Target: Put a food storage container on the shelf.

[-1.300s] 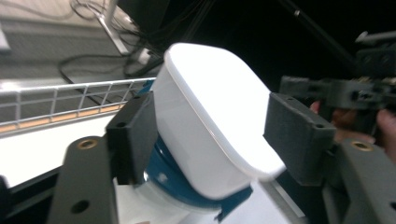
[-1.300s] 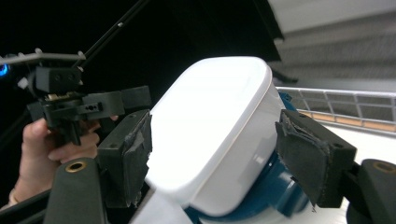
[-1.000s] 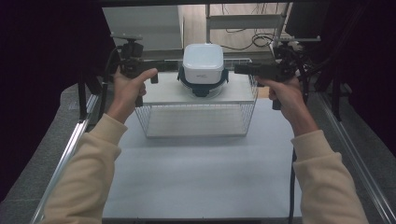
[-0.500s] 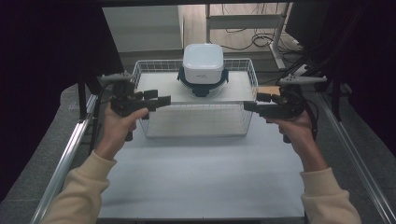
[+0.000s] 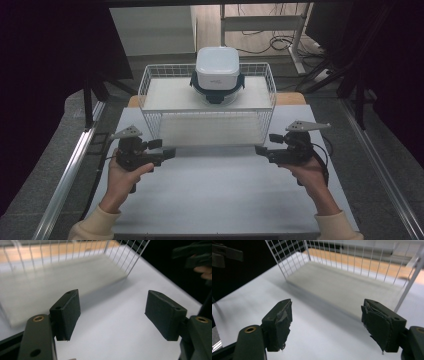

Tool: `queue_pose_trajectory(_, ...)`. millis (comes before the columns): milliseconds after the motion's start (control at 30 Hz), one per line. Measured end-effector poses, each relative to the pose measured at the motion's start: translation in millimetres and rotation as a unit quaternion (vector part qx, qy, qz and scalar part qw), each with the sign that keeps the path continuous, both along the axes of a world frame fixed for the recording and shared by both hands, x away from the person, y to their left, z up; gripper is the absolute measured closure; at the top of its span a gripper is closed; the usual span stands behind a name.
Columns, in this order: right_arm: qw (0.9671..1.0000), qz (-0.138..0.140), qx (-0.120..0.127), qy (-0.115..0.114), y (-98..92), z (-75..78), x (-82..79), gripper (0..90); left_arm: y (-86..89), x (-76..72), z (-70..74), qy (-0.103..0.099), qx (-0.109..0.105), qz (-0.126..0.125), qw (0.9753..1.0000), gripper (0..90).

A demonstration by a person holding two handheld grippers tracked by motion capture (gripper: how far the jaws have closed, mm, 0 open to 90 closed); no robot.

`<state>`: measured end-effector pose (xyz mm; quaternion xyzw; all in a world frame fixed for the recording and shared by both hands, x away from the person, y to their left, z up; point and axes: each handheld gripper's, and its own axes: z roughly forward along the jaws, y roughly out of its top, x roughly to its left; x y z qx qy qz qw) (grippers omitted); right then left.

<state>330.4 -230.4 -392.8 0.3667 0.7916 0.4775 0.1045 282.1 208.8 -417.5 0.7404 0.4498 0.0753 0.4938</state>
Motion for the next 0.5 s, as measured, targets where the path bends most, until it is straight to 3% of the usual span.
queue_pose_trajectory(133,0.9998,-0.005,-0.007,0.018,-5.0,-20.8,-6.7,24.3,-0.6,-3.1,-18.9,0.019,0.010,0.002,0.9998,27.1)
queue_pose_trajectory(233,0.9990,-0.007,-0.029,0.034,-6.7,-38.7,-9.8,24.3,-4.0,-3.2,-32.2,0.032,0.029,0.002,0.9991,27.5)
queue_pose_trajectory(367,0.9977,-0.011,-0.049,0.047,-9.4,-54.6,-10.8,24.3,-8.2,-2.1,-46.1,0.055,0.038,-0.004,0.9978,27.4)
queue_pose_trajectory(500,0.9968,-0.019,-0.055,0.054,-10.4,-59.6,-9.6,24.3,-11.9,-2.4,-51.6,0.061,0.049,-0.009,0.9969,27.4)
